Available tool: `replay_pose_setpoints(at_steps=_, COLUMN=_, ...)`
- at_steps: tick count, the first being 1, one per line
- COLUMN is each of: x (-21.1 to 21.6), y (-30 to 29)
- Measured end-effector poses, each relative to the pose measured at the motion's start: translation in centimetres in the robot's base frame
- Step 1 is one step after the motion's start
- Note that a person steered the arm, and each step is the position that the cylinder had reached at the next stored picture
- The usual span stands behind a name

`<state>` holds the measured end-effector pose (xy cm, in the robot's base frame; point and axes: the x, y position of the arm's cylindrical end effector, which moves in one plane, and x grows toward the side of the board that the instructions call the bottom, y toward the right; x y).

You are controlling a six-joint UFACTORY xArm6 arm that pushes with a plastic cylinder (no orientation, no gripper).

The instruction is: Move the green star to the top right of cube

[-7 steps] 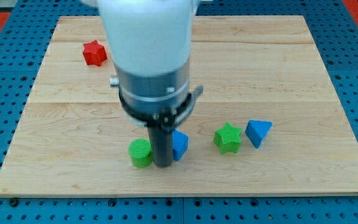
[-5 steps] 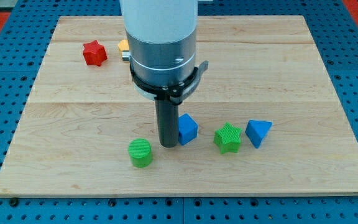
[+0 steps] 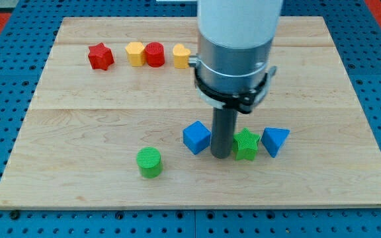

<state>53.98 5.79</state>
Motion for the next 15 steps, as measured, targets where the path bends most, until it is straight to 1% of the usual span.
replay_pose_setpoints(at_steps=1, x=1.6, y=4.7)
replay_pose_setpoints(at_steps=3, x=-0.1, y=5.5)
replay_pose_setpoints(at_steps=4, x=-0.4, y=4.8)
replay_pose_setpoints(at_steps=5, x=-0.4, y=5.8)
replay_pose_setpoints(at_steps=6, x=-0.5, y=13.1)
replay_pose_setpoints(at_steps=7, x=-1.7, y=13.6)
replay_pose_setpoints(at_steps=10, x=-3.9, y=3.9)
replay_pose_setpoints(at_steps=11, x=-4.1, y=4.4)
replay_pose_setpoints(at_steps=12, x=-1.1, y=5.4)
replay_pose_setpoints(at_steps=13, x=-0.2, y=4.4)
replay_pose_setpoints(at_steps=15, x=-0.2, y=4.4)
